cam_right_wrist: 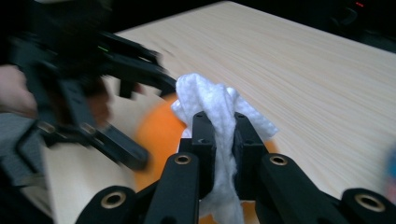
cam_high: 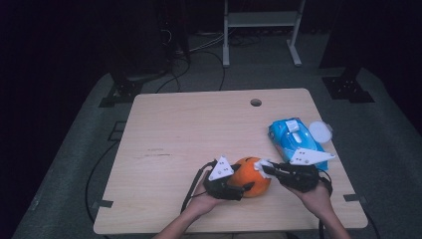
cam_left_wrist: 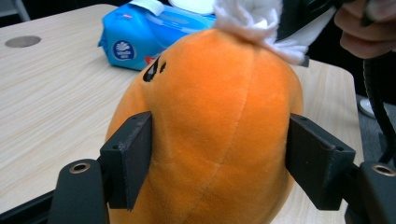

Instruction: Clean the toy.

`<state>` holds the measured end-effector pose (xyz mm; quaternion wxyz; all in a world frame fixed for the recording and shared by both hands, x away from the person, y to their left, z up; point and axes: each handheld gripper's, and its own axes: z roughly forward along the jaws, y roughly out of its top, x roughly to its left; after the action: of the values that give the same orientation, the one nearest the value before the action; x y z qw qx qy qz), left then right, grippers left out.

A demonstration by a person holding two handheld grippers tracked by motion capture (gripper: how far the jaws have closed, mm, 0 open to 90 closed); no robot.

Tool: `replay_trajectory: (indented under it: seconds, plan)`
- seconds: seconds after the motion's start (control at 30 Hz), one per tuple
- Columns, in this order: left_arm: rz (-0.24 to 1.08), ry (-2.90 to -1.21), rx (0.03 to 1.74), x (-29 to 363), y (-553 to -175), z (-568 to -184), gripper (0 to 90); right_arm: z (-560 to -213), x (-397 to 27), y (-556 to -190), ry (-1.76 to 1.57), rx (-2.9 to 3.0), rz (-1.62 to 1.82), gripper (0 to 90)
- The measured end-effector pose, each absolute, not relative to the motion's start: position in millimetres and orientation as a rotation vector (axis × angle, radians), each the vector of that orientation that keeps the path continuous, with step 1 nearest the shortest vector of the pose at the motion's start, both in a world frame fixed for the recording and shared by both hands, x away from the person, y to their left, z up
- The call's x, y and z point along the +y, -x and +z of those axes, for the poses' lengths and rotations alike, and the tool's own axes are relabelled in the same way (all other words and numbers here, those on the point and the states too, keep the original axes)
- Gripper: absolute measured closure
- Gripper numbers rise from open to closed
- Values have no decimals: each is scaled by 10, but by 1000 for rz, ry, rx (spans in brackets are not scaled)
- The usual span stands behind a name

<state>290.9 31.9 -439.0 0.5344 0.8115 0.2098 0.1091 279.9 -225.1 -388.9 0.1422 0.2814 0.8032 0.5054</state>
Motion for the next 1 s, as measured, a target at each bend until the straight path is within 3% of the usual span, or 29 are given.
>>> replay_trajectory:
  seconds: [0.17, 0.33, 0.57, 0.77, 1.0]
  plan:
    - [256, -1927, 483, 355, -2918, -4378, 276, -3882, -2186, -2804, -791, 2307, 1415, 811]
    - [223, -1960, 369, 393, -3001, -4408, 137, -3941, -2291, -2850, -841, 2289, 1405, 811]
    - [311, -1973, 386, 346, -2952, -4430, 279, -3879, -2132, -2740, -771, 2293, 1405, 812]
    - [330, -1978, 396, 342, -2922, -4424, 314, -3870, -1750, -2599, -619, 2343, 1301, 813]
    - [304, -1957, 414, 348, -2955, -4428, 320, -3851, -2093, -2727, -786, 2246, 1318, 813]
